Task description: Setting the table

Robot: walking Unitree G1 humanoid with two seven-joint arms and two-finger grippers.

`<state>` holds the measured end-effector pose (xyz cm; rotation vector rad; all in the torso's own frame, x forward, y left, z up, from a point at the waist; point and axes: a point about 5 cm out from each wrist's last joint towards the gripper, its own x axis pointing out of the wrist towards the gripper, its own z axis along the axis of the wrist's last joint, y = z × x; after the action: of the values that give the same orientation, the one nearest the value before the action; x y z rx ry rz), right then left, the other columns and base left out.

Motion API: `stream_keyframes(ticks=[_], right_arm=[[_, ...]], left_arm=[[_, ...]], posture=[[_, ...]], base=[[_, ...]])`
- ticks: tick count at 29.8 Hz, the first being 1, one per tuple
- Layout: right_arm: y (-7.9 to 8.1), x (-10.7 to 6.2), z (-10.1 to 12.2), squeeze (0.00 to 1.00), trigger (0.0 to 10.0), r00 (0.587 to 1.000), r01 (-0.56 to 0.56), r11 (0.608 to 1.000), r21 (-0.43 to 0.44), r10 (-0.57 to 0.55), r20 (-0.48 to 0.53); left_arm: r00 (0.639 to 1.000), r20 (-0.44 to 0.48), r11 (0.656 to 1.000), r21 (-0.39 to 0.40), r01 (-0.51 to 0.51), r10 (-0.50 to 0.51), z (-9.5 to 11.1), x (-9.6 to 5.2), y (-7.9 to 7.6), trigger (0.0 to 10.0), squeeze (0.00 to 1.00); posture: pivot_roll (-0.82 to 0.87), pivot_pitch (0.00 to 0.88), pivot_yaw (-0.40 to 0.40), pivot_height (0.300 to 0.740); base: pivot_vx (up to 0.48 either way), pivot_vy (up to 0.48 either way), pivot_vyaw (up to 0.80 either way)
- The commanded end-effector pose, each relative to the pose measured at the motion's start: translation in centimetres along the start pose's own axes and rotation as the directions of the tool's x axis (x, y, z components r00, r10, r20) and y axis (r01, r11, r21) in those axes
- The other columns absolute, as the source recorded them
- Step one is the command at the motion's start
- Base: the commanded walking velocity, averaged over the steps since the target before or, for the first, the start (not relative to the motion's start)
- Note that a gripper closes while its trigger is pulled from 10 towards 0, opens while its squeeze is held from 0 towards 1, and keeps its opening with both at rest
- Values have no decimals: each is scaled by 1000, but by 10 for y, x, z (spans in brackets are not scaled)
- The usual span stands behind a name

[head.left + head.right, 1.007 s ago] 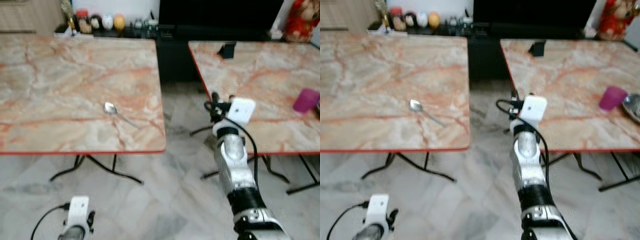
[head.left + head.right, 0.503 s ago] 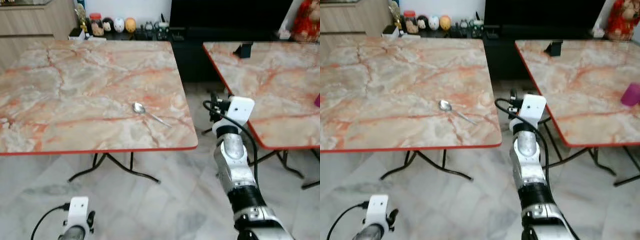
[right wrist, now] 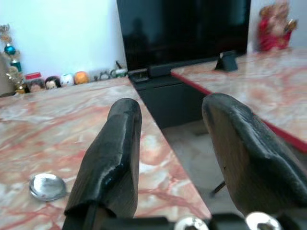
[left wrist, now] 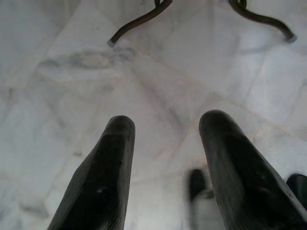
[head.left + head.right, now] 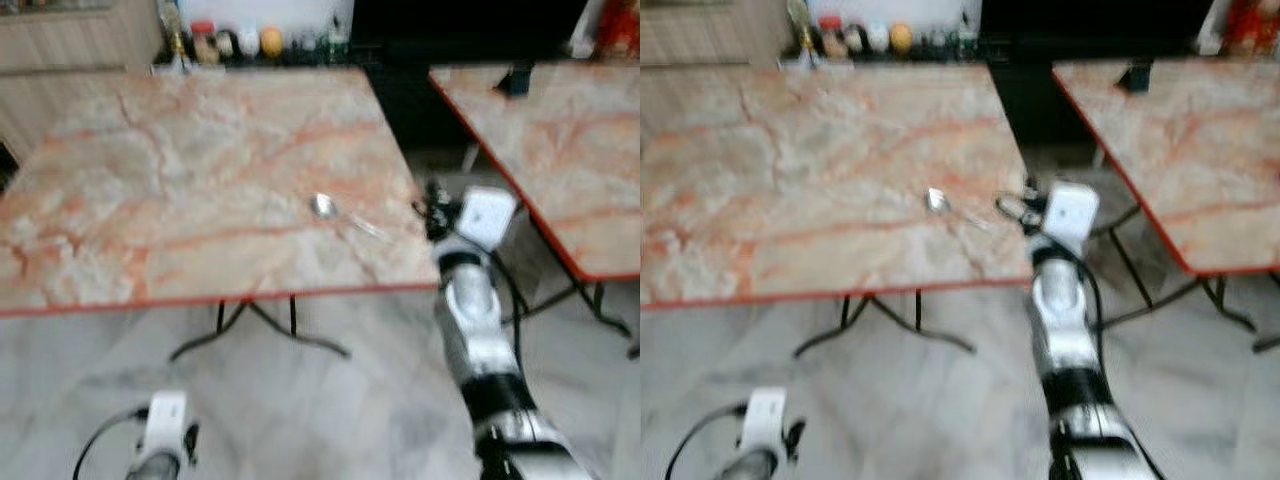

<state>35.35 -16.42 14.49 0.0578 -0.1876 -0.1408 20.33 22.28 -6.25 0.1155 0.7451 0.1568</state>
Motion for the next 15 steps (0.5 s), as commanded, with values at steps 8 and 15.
stream_keyframes(ticks=[8, 15], right_arm=[[4, 0, 2, 0, 10000, 1000, -9, 1000, 7, 9, 9], [6, 0, 1, 0, 10000, 1000, -15, 1000, 3, 15, 3]], left_arm=[[1000, -12, 1000, 5, -7, 7, -3, -1, 3, 10000, 0], [1000, -15, 1000, -11, 3, -3, -2, 0, 2, 10000, 0]], posture=[[10, 0, -40, 740], [14, 0, -42, 740]], base=[[0, 0, 0], [0, 0, 0]])
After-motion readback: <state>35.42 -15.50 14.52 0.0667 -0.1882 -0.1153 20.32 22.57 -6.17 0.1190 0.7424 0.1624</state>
